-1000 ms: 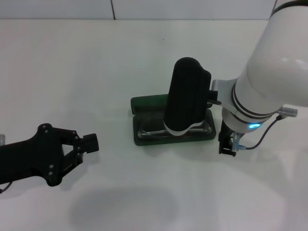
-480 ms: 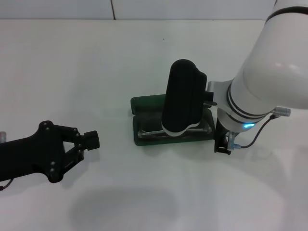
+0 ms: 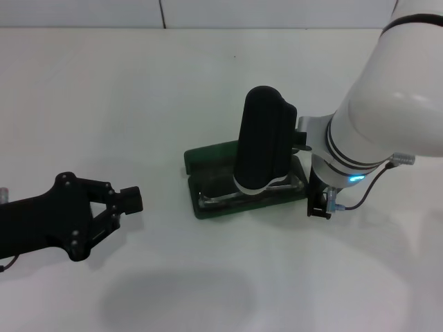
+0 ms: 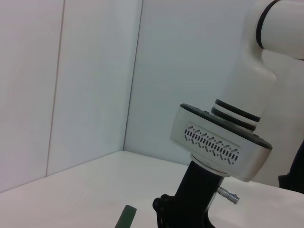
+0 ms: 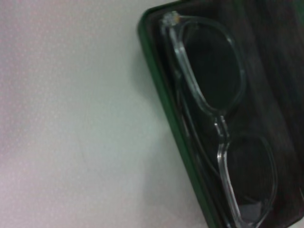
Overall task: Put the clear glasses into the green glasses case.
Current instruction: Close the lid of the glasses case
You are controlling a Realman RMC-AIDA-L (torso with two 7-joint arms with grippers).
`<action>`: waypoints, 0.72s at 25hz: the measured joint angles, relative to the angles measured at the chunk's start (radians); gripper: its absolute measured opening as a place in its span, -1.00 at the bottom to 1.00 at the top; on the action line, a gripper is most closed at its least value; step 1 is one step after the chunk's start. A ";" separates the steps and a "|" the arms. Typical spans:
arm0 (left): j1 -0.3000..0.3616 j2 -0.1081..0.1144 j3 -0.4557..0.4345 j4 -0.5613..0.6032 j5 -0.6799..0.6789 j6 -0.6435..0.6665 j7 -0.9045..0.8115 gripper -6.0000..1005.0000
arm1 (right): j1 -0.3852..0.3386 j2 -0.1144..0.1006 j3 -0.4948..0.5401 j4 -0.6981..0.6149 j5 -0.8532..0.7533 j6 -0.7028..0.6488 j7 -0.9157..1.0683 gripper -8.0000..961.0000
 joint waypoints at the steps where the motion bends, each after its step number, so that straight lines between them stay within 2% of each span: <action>1: 0.000 0.000 0.000 0.000 0.000 0.000 0.000 -0.86 | 0.000 0.000 0.000 0.000 -0.001 0.002 0.000 -0.98; 18: -0.007 0.002 -0.002 0.000 0.000 -0.009 -0.001 -0.86 | 0.019 0.000 -0.002 -0.027 -0.022 0.011 -0.004 -0.98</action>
